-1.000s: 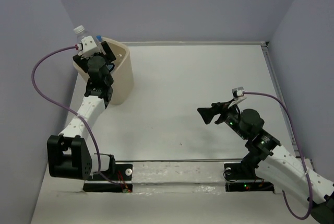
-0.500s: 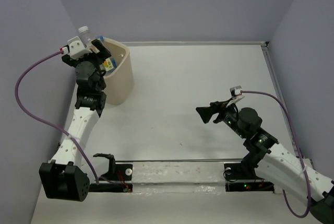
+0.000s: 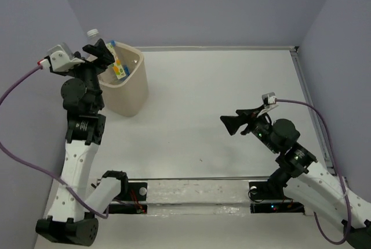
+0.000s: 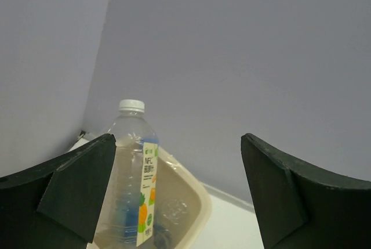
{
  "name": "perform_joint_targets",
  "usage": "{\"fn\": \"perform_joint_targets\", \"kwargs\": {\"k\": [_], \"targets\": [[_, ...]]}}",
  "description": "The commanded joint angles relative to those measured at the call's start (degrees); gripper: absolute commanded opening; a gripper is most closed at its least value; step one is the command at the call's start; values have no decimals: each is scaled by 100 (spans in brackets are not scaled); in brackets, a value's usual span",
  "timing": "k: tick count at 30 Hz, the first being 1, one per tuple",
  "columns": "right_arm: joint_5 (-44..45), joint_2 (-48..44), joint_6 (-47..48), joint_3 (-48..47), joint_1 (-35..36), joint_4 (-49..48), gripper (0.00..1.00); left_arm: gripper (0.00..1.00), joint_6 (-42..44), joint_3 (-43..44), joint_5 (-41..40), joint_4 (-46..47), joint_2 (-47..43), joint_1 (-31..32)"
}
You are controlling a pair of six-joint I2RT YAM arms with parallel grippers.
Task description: Put the plastic bottles in the bin
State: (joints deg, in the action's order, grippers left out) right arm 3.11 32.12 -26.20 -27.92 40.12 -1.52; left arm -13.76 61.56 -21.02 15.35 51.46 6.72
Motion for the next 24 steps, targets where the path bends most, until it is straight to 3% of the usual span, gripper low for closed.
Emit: {"fn": "perform_joint_targets", "kwargs": {"k": [1,8,14,24], "targets": [[-126,-521,229,-853,-30,152,100,99,-513,269,1112,-199,-996,22],[13,-1348,334,-1882,-30,933,100,99,-1006,-258,3075,-1113,-2288,22],[461,-1893,536,-2499,-30,1426,100,99,-1006,-863,3411,-2089,-3352,224],[989,-1911,343,-1884,-30,1523,100,99,-936,-1603,3754,-2255,-3907,453]]}}
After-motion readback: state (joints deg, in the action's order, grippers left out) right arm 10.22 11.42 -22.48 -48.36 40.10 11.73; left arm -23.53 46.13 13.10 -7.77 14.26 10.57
